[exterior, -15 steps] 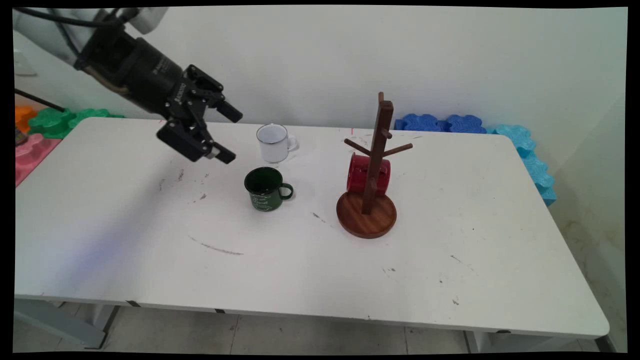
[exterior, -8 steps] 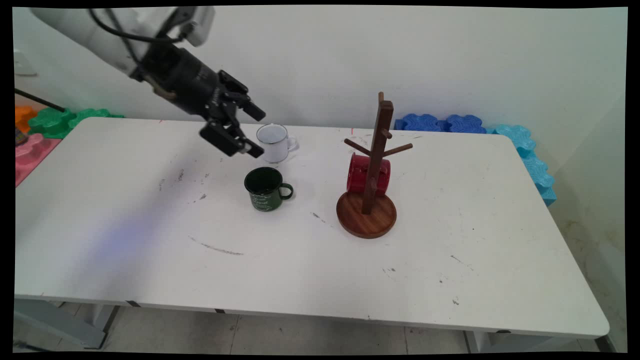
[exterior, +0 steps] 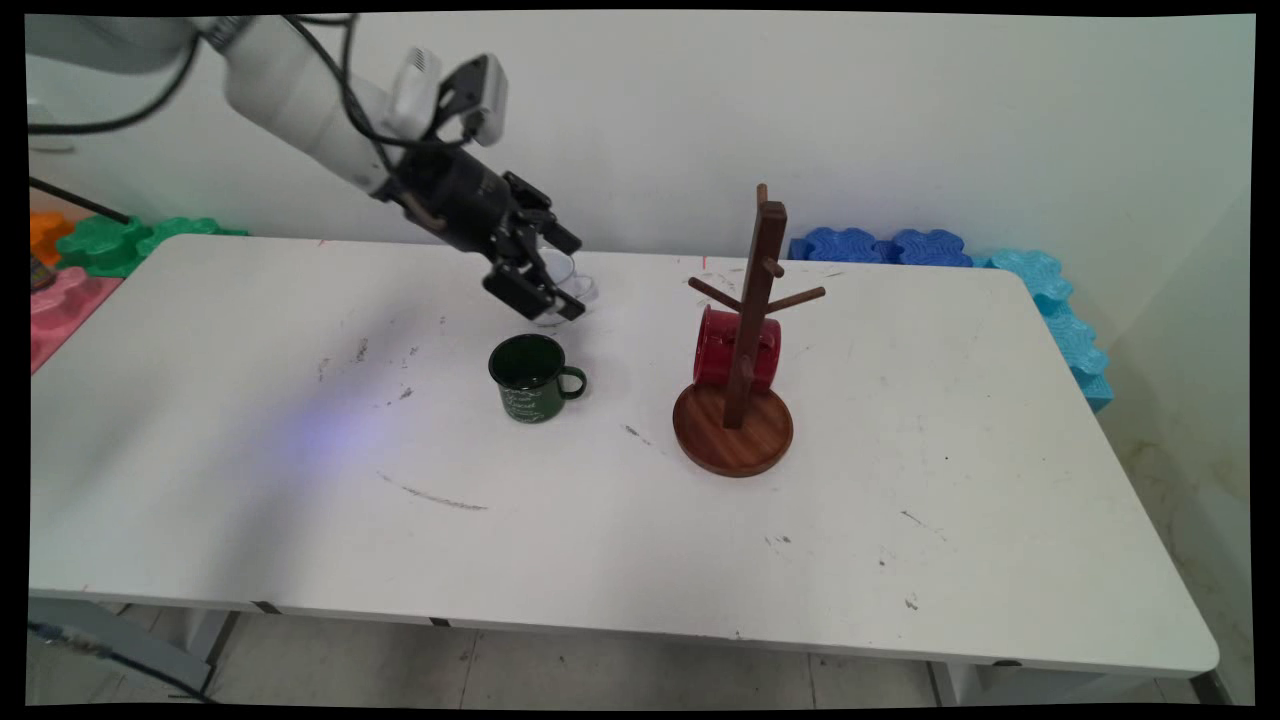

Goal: Pick up the red mug from the rack

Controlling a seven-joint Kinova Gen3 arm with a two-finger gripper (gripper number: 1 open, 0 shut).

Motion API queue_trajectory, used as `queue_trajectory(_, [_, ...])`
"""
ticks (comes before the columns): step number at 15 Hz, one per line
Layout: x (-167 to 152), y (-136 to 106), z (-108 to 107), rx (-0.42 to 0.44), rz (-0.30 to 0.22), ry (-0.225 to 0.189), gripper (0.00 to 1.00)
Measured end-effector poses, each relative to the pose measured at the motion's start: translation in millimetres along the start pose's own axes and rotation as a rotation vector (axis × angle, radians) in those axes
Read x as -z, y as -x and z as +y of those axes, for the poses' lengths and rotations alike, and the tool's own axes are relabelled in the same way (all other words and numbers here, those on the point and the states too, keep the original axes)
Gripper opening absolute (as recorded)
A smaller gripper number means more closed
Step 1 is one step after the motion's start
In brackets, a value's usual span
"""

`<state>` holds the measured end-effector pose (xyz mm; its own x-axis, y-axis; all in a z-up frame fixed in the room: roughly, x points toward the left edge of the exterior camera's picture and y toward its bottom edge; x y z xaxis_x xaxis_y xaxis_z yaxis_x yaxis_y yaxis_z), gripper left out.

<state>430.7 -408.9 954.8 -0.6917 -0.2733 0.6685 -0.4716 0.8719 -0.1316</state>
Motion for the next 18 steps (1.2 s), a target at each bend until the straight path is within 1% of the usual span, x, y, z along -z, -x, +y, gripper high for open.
queue_trajectory(5, [-39, 17, -24, -0.009, 0.039, -0.009, 1.0])
queue_trajectory(10, [-84, 45, -53, -0.031, 0.09, -0.008, 1.0])
queue_trajectory(13, [-104, 60, -65, -0.048, 0.125, -0.001, 1.0])
queue_trajectory(18, [-128, 80, -77, -0.076, 0.173, 0.014, 1.0])
